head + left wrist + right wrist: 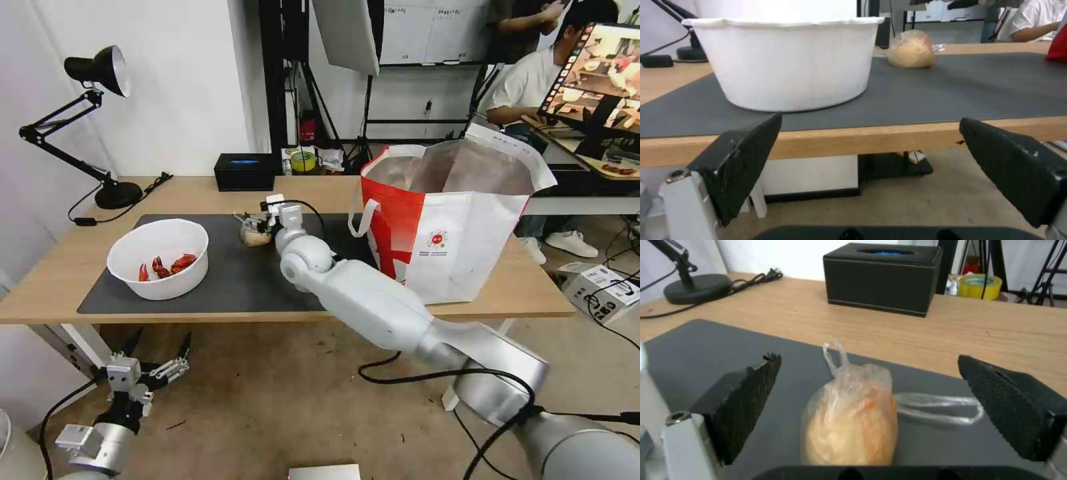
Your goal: Pick up the trash from the table and place it into the takeout bag.
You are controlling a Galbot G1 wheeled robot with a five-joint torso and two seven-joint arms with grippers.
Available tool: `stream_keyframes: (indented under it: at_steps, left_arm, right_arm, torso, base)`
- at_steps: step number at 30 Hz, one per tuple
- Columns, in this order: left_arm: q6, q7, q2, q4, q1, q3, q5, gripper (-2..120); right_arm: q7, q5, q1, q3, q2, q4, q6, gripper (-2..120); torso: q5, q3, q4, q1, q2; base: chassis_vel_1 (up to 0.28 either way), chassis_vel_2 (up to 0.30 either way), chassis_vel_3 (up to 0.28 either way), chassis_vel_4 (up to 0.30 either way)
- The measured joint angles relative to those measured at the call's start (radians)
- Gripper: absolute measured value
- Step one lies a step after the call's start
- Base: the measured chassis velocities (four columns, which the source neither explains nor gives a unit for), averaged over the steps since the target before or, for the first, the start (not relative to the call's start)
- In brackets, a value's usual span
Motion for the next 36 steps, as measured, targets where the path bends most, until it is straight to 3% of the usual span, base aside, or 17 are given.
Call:
stream_keyframes:
  at_steps: [5,12,36]
  left_arm:
    - [-0.006,0.0,0.004,0.0,0.003,-0.004,-0.004,100]
    - [-0.006,0.001,0.013,0.0,0.001,-0.007,-0.016,100]
    - [-0.011,0.002,-0.004,-0.007,0.002,0.0,-0.011,100]
  right_arm:
    - [-0.033,-0.002,0.044,0.009,0.095,-0.152,-0.019,100]
    - [-0.109,-0.003,0.086,0.026,0.153,-0.287,-0.021,100]
    - [-0.374,-0.062,0.098,-0.039,0.152,-0.444,-0.012,100]
  torso:
    - [0.0001,0.0,0.0,0.0,0.0]
    - [0.0001,0.0,0.0,0.0,0.0]
    - [0.0003,0.0,-0.0001,0.0,0.0]
  base:
    - [0.0,0.0,0.0,0.0]
    - [0.0,0.0,0.0,0.0]
    - [0.0,0.0,0.0,0.0]
